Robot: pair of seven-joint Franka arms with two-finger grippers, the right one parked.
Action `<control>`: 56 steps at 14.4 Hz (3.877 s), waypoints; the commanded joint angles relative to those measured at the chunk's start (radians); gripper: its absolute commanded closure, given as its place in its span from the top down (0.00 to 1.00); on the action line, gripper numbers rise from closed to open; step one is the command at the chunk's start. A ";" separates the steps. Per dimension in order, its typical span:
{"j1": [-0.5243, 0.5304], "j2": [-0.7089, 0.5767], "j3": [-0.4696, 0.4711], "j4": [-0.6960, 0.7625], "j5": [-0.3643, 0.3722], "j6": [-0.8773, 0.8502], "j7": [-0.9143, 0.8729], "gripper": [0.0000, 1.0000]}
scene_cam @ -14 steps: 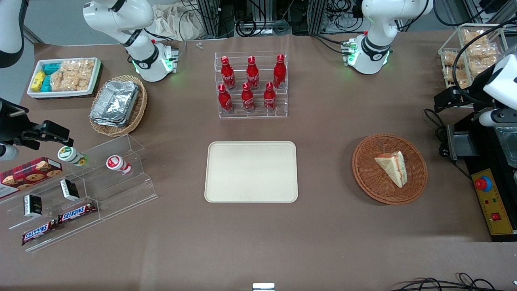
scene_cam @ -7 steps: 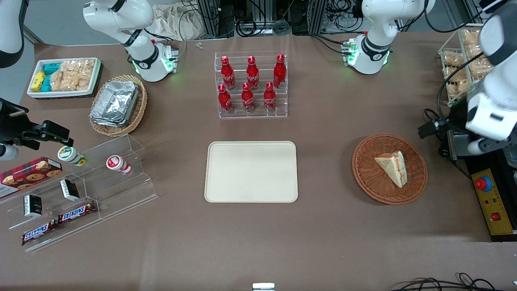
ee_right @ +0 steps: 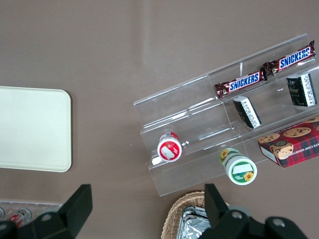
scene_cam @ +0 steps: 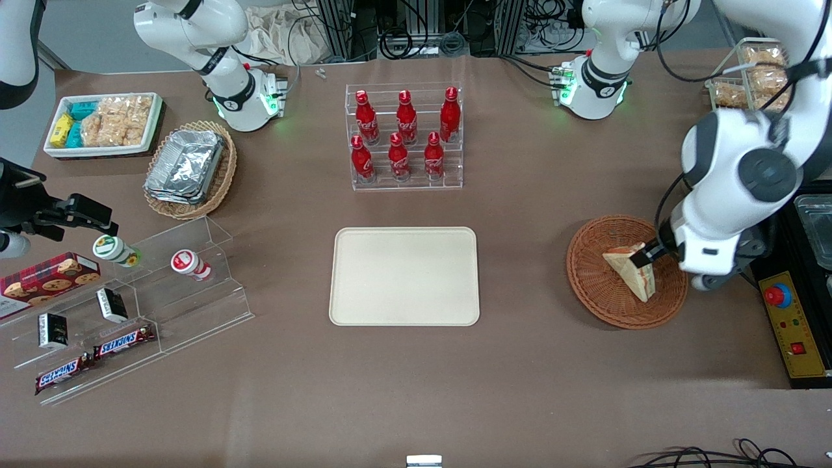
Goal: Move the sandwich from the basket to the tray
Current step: 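Move the left gripper down over the wrapped sandwich in the wicker basket, then close the left gripper on the wrapped sandwich, then lift the sandwich up out of the basket with the left gripper, then carry the sandwich over the cream tray and lower it onto the tray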
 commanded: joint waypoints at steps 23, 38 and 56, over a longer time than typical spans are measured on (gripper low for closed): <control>0.055 0.133 0.007 -0.121 0.117 0.114 -0.104 0.91; 0.044 0.084 -0.002 -0.001 0.095 -0.022 -0.076 0.00; 0.000 0.044 -0.387 0.319 -0.200 -0.244 0.275 0.00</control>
